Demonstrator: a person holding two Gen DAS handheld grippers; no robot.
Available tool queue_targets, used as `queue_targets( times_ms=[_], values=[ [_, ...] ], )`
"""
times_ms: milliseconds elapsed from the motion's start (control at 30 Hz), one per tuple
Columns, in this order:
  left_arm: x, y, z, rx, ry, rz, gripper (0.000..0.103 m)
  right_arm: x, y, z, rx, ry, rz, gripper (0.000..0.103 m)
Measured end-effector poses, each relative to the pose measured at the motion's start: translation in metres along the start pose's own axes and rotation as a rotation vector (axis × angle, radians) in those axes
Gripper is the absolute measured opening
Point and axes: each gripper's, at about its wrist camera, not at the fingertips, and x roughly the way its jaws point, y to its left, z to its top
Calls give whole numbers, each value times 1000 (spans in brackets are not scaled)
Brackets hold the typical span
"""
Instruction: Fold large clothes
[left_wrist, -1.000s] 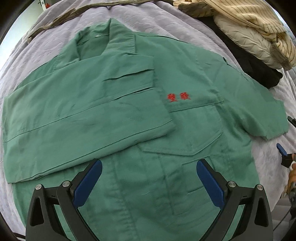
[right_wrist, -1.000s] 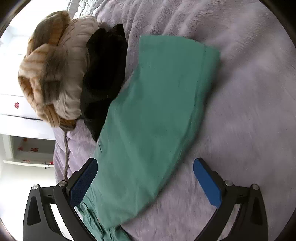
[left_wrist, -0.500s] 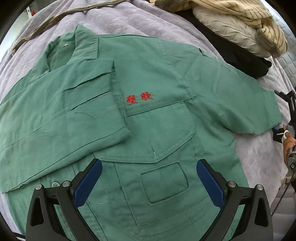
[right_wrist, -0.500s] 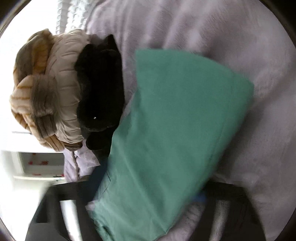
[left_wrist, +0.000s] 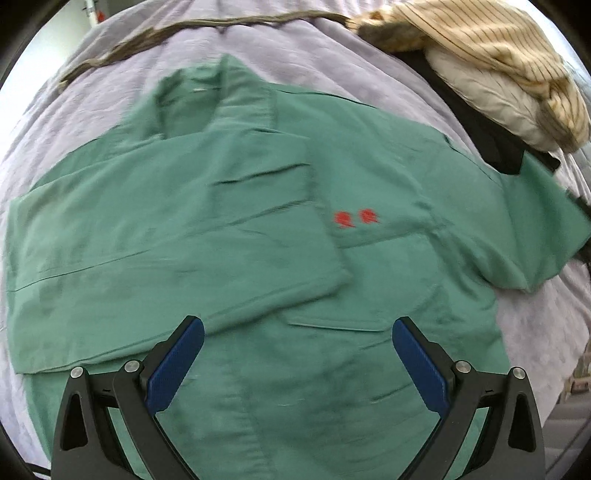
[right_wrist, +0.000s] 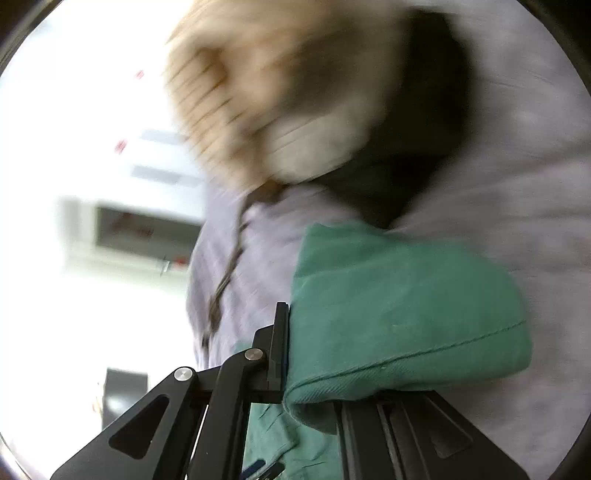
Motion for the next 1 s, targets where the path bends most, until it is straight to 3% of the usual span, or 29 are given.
queue_targets(
  times_ms=[133,267,367,467,533,567,667,700,767,833,867,900,933,1000],
  values=[
    [-8,29,-4,-37,-29,29,102,65,83,-43,-238,114,31,4],
    [-13,69,-11,-107,-50,81,102,151,143,-132,-458,314,9,4],
    [-22,102,-17,-158,-73,123,102,199,151,-195,-526,447,-26,5],
    [-30,143,-25,-220,-96,182,102,242,129,-247,-532,570,-149,12],
    [-31,162,-29,-254,-100,197,102,252,113,-265,-512,600,-235,19],
    [-32,173,-33,-272,-104,207,102,248,108,-268,-482,589,-231,23],
    [-30,190,-42,-298,-94,217,102,230,104,-266,-353,617,-149,81],
    [-29,194,-45,-306,-91,208,102,218,103,-262,-321,582,-149,82],
    [-28,201,-51,-314,-87,194,102,202,99,-247,-296,494,-209,82],
    [-28,204,-54,-318,-85,183,102,193,95,-234,-249,416,-246,74],
    [-29,206,-55,-323,-88,172,102,192,93,-227,-227,395,-266,54],
    [-32,207,-57,-326,-92,166,102,195,91,-221,-206,383,-294,25],
    [-33,208,-58,-330,-95,161,102,200,92,-217,-199,382,-303,15],
    [-38,212,-59,-335,-104,153,102,206,109,-217,-272,378,-294,12]
  ],
)
